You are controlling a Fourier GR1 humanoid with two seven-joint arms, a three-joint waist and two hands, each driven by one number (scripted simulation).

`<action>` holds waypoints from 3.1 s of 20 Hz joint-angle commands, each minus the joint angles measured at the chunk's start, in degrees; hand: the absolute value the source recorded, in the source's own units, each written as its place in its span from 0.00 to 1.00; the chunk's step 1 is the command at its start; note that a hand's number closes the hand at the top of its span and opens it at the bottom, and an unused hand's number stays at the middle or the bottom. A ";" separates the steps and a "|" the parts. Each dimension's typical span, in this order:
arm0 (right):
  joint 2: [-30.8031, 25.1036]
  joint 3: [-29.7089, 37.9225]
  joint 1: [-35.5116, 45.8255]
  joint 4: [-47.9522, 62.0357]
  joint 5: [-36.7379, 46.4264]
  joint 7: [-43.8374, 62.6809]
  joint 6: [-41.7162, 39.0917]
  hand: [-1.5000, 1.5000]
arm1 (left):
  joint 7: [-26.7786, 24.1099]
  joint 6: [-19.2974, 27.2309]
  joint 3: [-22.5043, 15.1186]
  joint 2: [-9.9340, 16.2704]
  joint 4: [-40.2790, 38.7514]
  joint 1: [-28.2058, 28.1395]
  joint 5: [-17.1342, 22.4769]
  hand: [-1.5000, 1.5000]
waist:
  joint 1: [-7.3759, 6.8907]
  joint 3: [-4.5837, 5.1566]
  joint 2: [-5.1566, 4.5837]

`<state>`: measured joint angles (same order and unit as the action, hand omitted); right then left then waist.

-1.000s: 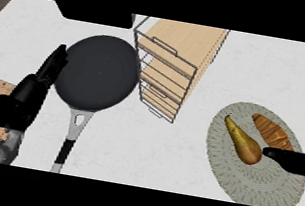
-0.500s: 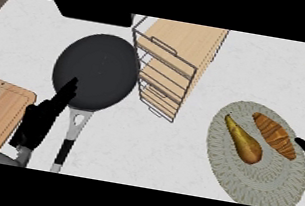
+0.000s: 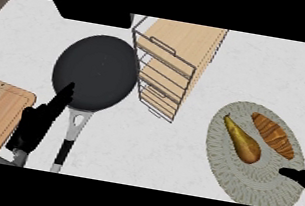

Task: Pick the pear from the placemat and place it in the tiered shelf

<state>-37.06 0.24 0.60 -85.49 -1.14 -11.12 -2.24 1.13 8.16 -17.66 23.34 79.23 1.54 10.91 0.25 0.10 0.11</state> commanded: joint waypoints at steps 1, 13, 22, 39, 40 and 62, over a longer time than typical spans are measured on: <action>-5.53 -4.64 -1.00 -8.01 4.17 12.46 -3.76 0.00 | 1.21 -0.26 0.67 0.10 0.68 0.70 0.13 0.50 | 0.19 0.10 0.18; -6.19 -23.34 10.70 -18.37 40.47 51.91 -3.82 0.00 | 0.92 -0.64 0.48 -1.34 -1.29 2.01 -1.03 0.50 | -1.39 0.05 -0.18; 12.61 -31.15 16.91 -8.67 47.44 64.15 -11.78 0.00 | -0.31 -2.96 2.72 -1.00 -0.40 -0.67 -2.23 0.50 | -0.79 -0.09 -0.10; 18.26 -24.66 13.15 0.95 62.43 59.48 -8.93 0.00 | 4.04 -5.08 5.41 -7.54 2.51 -0.74 -7.69 0.50 | -0.43 -0.11 -0.07; 20.62 -26.59 12.56 -2.15 63.97 63.39 -12.36 0.00 | 0.96 -7.99 9.62 -4.40 -1.49 0.15 -6.55 0.50 | -0.34 -0.09 -0.07; 25.26 -15.26 13.39 16.64 73.13 47.22 -4.17 0.00 | 2.00 -11.94 13.73 -10.55 2.98 -2.92 -12.36 0.50 | -0.52 -0.11 -0.11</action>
<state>-12.72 -16.53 13.79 -74.81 70.81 39.24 -10.69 2.86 -2.68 -5.10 12.71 79.49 0.21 -1.82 -0.19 0.19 0.20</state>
